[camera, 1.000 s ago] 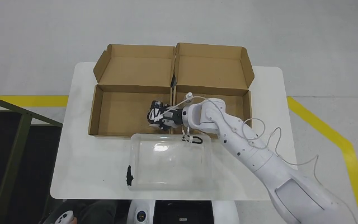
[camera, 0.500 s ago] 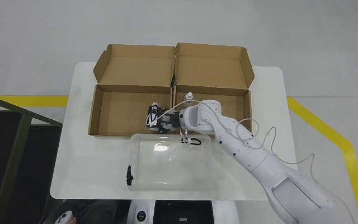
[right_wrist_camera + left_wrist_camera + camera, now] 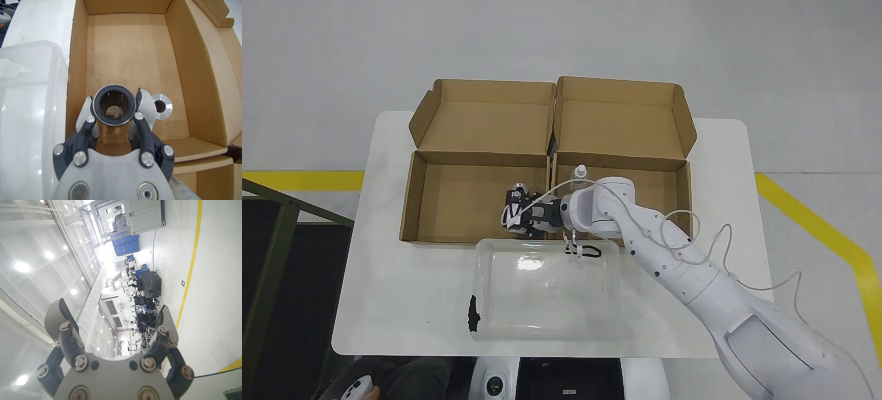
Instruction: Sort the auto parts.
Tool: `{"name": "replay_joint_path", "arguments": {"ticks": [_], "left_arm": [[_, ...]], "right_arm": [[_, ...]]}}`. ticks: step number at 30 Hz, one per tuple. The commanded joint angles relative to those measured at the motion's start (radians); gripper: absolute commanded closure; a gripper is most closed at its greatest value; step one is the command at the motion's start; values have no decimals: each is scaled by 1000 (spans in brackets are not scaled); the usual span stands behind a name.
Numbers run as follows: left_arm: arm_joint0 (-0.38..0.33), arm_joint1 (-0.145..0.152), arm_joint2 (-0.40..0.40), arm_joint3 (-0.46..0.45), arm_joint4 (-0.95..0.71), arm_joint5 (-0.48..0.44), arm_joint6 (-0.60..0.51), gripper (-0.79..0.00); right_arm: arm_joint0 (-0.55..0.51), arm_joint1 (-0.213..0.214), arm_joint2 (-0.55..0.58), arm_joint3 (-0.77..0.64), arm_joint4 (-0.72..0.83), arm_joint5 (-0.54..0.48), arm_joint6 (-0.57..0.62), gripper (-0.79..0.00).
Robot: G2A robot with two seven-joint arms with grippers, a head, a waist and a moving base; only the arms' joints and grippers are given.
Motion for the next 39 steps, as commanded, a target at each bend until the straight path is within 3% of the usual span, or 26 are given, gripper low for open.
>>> {"name": "replay_joint_path", "arguments": {"ticks": [1,19,39], "left_arm": [[0,0,0,0,0,0,0,-785],[0,0,0,0,0,0,0,-785],[0,0,0,0,0,0,0,-785]], "right_arm": [[1,-1,1,1,-6,-3,0,-308],[-5,-3,28,-37,-34,-25,-11,-351],[-74,31,163,-242,-13,-21,-39,-382]]}}
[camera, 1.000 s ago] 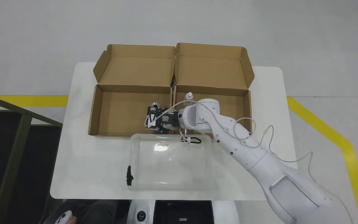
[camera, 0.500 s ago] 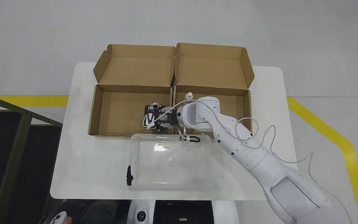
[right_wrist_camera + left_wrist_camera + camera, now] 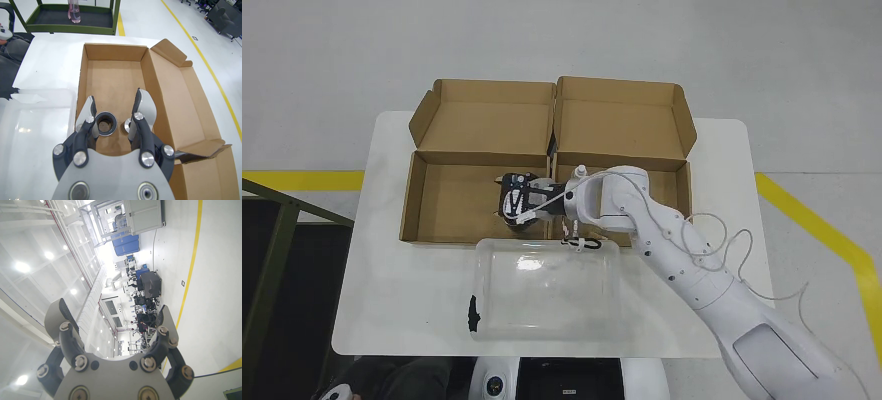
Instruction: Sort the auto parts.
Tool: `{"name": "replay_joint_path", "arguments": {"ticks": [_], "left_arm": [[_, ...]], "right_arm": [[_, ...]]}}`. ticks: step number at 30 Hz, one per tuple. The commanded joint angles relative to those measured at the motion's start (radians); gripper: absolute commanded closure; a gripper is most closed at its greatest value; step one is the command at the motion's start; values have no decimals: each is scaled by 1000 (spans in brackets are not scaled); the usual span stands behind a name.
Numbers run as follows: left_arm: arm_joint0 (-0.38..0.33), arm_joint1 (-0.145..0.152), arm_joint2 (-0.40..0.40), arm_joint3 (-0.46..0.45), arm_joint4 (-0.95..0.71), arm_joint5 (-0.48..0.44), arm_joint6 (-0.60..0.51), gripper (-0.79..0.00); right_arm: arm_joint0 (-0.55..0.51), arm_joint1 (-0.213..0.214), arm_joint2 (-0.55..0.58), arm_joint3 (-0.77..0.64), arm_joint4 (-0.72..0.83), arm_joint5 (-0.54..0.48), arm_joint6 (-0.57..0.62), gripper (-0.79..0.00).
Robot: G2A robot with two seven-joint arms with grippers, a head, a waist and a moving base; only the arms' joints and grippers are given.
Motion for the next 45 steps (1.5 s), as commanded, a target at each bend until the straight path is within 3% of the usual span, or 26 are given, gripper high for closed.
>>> {"name": "replay_joint_path", "arguments": {"ticks": [1,10,17,21,24,31,36,42,45], "left_arm": [[0,0,0,0,0,0,0,-785],[0,0,0,0,0,0,0,-785],[0,0,0,0,0,0,0,-785],[0,0,0,0,0,0,0,-785],[0,0,0,0,0,0,0,-785],[0,0,0,0,0,0,0,-785],[0,0,0,0,0,0,0,-785],[0,0,0,0,0,0,0,-785],[0,0,0,0,0,0,0,-785]], "right_arm": [[-17,6,18,-28,2,1,0,-382],[-152,46,127,-181,5,7,8,-379],[-297,87,228,-312,-27,-49,-3,-382],[-382,109,289,-380,-57,-75,-29,-449],[-443,124,341,-427,-74,-80,-55,-560],[-579,153,474,-509,-117,-47,-142,-576],[-682,169,569,-562,-169,18,-230,-659],[-799,182,654,-596,-202,94,-327,-690],[-848,186,686,-610,-205,125,-361,-785]]}}
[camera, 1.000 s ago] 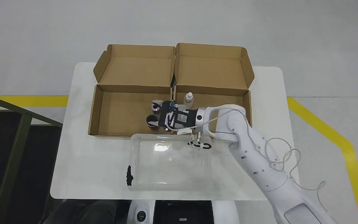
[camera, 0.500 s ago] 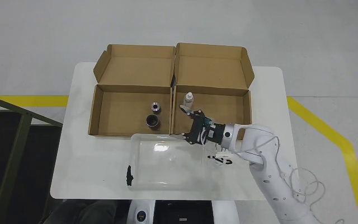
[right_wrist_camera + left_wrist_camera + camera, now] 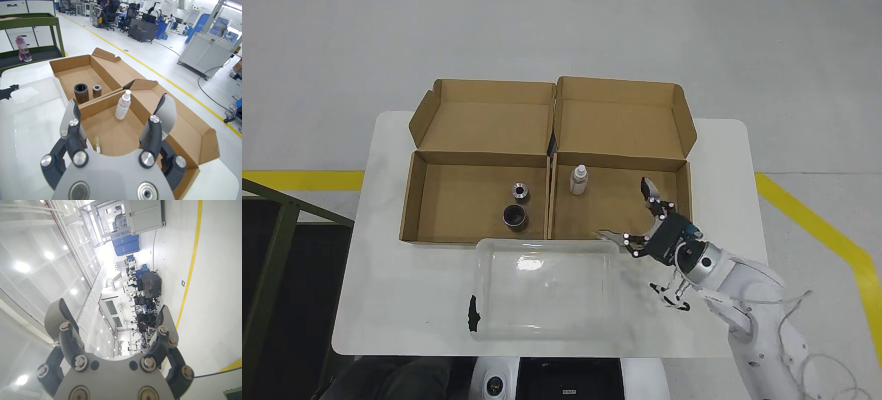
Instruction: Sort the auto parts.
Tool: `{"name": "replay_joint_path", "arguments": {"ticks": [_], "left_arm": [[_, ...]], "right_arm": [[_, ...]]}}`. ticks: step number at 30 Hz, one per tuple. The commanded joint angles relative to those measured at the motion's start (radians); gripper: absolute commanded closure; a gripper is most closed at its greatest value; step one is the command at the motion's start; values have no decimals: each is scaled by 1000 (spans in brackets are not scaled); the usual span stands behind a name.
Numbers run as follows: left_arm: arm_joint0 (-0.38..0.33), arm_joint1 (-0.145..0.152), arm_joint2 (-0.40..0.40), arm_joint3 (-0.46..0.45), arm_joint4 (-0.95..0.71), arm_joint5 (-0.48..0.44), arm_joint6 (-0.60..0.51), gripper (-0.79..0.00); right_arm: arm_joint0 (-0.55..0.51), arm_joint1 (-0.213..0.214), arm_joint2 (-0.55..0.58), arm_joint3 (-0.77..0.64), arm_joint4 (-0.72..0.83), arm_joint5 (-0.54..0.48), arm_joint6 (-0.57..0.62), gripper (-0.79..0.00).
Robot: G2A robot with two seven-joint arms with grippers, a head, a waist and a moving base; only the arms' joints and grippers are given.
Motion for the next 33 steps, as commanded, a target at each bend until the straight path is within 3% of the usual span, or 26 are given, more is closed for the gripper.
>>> {"name": "replay_joint_path", "arguments": {"ticks": [1,17,33], "left_arm": [[0,0,0,0,0,0,0,-785],[0,0,0,0,0,0,0,-785],[0,0,0,0,0,0,0,-784]], "right_arm": [[-31,2,19,-9,1,20,-20,-785],[-232,15,146,-66,-6,168,-126,-785],[-325,17,202,-84,-2,249,-179,-785]]}}
